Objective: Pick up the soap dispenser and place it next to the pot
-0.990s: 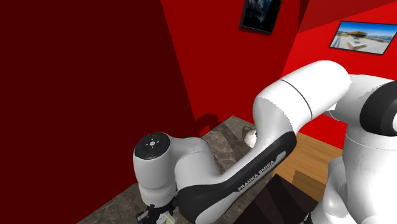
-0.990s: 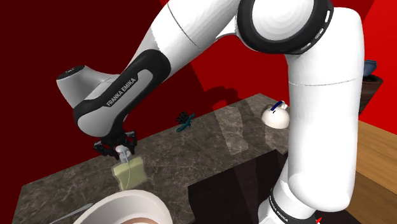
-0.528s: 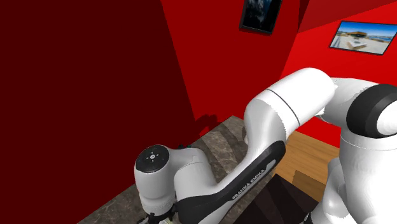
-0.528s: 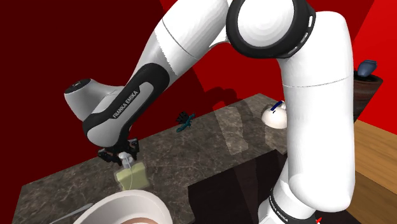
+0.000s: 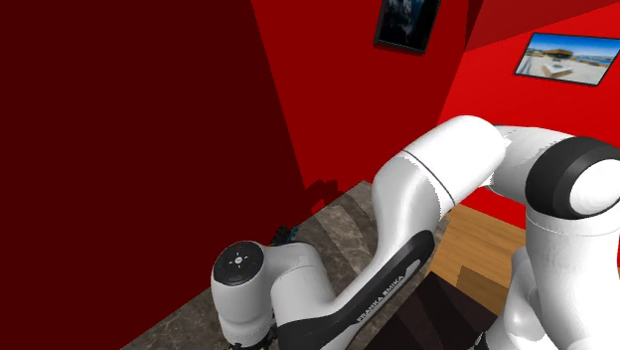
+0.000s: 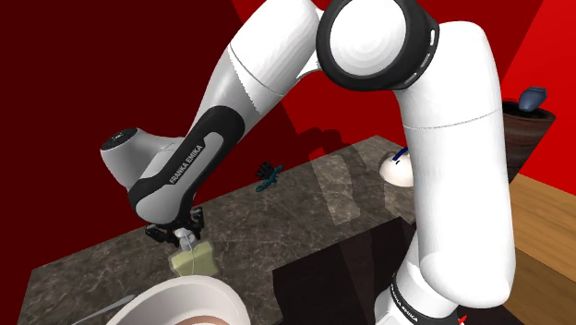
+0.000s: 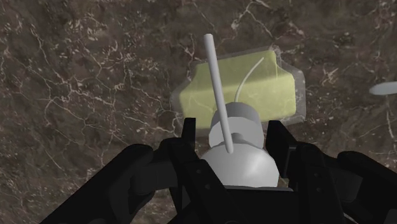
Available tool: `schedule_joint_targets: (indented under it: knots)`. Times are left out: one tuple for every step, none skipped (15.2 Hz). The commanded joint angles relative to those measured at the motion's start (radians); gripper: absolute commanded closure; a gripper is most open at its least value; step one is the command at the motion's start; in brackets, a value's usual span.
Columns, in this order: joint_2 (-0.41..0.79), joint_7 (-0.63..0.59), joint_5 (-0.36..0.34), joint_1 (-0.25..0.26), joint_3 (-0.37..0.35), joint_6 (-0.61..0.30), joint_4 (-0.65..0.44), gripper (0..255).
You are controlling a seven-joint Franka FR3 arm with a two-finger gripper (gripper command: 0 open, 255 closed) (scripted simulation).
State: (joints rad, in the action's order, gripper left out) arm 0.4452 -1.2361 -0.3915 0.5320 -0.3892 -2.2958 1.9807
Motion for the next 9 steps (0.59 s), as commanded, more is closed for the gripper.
schedule_joint_targets:
  knots:
    - [0.0, -0.001, -0.001, 0.0, 0.0, -0.001, 0.0, 255]
    - [0.0, -0.001, -0.001, 0.0, 0.0, -0.001, 0.0, 255]
    - [0.0, -0.001, -0.001, 0.0, 0.0, -0.001, 0.0, 255]
    - [0.0, -0.001, -0.001, 0.0, 0.0, -0.001, 0.0, 255]
    - [0.0, -0.001, -0.001, 0.0, 0.0, -0.001, 0.0, 0]
    - [0.0, -0.001, -0.001, 0.0, 0.0, -0.001, 0.0, 0]
    - [0.0, -0.001, -0.001, 0.0, 0.0, -0.001, 0.0, 0]
    - [0.0, -0.001, -0.001, 0.0, 0.0, -0.001, 0.0, 0]
    - [0.0, -0.001, -0.001, 0.0, 0.0, -0.001, 0.0, 0]
